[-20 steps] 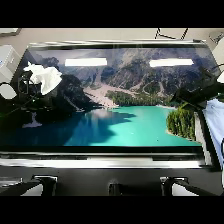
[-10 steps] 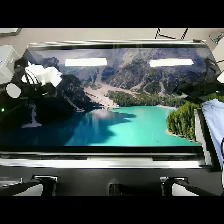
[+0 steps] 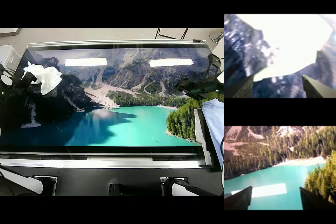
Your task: Fold the clothes and pants, and hang the long-sleeved shirts on hangers.
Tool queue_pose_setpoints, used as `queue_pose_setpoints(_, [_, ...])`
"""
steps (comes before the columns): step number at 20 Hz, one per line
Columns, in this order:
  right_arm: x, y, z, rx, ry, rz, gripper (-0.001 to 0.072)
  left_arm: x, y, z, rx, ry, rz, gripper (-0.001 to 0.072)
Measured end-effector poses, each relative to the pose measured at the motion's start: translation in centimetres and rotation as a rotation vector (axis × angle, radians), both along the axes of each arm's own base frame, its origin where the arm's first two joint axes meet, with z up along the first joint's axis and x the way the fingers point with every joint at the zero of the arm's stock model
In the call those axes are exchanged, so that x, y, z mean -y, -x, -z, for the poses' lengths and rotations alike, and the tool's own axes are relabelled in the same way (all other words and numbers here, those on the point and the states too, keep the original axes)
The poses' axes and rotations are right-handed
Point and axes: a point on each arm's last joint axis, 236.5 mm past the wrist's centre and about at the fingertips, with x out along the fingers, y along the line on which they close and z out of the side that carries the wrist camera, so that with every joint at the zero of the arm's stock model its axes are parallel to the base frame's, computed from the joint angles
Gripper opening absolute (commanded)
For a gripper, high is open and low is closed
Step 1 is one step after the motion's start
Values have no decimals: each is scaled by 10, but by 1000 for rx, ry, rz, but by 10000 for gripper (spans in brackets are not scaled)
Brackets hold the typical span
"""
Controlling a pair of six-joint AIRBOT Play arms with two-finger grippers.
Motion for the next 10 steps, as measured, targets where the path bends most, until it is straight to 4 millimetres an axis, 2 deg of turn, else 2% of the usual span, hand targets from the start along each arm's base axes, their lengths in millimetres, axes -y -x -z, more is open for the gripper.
queue_pose_setpoints(3, [0,-1,0,3,1,1,672,5,-13,33,-6,37,5,714])
queue_pose_setpoints(8, [0,0,0,-1,0,0,672,21,-35,53,47,30,38,696])
queue_pose_setpoints(10, [-2,5,2,-22,-6,-6,672,22,-40,58,63,23,38,406])
